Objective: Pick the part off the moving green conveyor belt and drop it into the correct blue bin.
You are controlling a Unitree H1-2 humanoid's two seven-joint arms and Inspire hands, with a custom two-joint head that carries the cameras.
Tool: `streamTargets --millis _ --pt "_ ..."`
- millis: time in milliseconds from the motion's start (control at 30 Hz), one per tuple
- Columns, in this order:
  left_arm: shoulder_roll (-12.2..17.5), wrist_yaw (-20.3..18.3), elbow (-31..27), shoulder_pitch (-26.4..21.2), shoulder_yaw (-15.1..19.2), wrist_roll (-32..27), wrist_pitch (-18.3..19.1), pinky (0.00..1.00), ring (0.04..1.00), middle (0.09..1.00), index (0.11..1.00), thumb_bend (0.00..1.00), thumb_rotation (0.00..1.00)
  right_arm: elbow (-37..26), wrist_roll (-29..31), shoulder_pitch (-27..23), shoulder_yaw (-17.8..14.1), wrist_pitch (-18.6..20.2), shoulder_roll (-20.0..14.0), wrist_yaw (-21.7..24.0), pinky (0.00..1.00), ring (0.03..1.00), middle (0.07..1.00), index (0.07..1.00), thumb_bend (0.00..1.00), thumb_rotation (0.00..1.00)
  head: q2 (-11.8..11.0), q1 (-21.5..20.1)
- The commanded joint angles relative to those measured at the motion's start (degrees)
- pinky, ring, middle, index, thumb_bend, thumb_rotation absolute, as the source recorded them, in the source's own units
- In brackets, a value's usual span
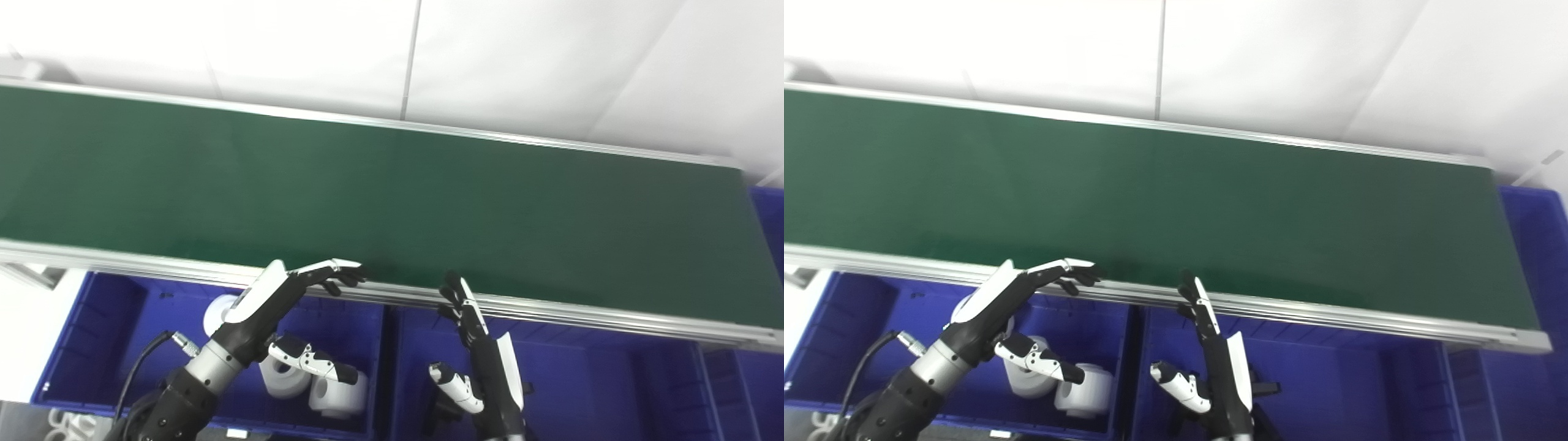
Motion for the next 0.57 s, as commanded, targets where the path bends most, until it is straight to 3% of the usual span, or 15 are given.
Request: streamTargets --millis 0,167,367,400,533 --pt "1.2 -0.5 -1.7 -1.0 0.2 -1.1 -0.1 0.6 0.709 0.755 0.757 0.78 0.41 0.9 -4.2 -1.8 6.4 2.4 8.7 -0.6 0.83 0.92 0.956 0.963 0.89 0.91 0.1 0.6" --pt "0.9 -0.3 -1.1 -1.2 -0.2 -1.1 -0.7 0.58 0.692 0.742 0.748 0.79 0.38 0.4 -3.6 -1.6 6.3 1.9 8.1 -0.5 0.83 0.924 0.959 0.965 0.88 0.91 0.8 1.6" --pt "1.6 -0.8 -1.3 -1.9 0.2 -2.1 0.1 0.59 0.695 0.74 0.744 0.81 0.35 0.8 -3.9 -2.2 6.5 2.5 8.6 -0.5 0.83 0.925 0.958 0.961 0.89 0.91 1.2 -0.9" --pt "1.9 -0.9 -1.3 -2.0 0.3 -2.3 0.3 0.59 0.695 0.74 0.744 0.81 0.35 1.0 -4.2 -2.4 6.6 2.7 8.9 -0.6 0.83 0.925 0.958 0.961 0.89 0.91 1.3 -3.2" --pt "2.3 -1.3 -2.1 -2.2 0.4 -2.3 1.4 0.58 0.693 0.742 0.75 0.79 0.36 1.3 -4.5 -2.8 6.7 3.2 9.3 -0.6 0.83 0.921 0.954 0.959 0.91 0.91 1.4 -2.7"
